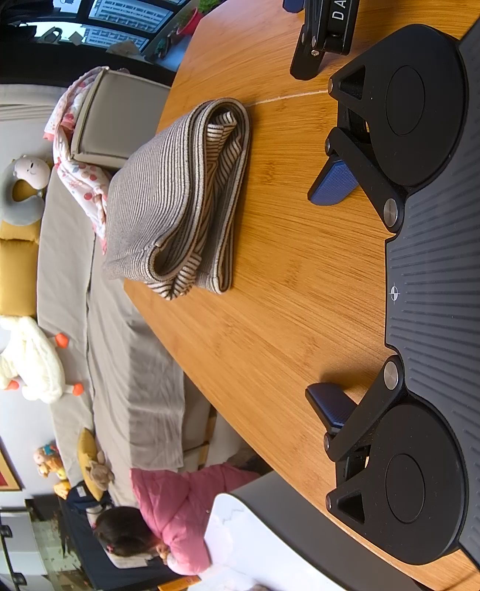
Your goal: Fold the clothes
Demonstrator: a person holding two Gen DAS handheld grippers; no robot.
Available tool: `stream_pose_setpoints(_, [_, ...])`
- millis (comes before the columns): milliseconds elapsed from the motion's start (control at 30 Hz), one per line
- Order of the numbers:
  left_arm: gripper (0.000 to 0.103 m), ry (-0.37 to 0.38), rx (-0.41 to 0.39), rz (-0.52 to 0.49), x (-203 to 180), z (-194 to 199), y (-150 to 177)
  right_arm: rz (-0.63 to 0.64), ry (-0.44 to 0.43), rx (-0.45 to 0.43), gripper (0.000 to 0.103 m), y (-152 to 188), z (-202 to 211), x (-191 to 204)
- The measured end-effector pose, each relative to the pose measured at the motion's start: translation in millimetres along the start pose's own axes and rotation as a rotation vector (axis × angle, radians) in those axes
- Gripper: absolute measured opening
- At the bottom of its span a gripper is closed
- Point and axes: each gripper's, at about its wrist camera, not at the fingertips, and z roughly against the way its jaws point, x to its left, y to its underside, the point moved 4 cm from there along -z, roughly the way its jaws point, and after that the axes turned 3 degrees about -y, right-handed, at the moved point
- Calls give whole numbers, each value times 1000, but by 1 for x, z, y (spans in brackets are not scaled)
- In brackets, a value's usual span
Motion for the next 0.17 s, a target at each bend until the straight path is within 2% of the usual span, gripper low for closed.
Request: stream_pose_setpoints(167, [103, 7, -5, 6, 1, 1, 0, 0, 0, 0, 103, 0, 0, 0])
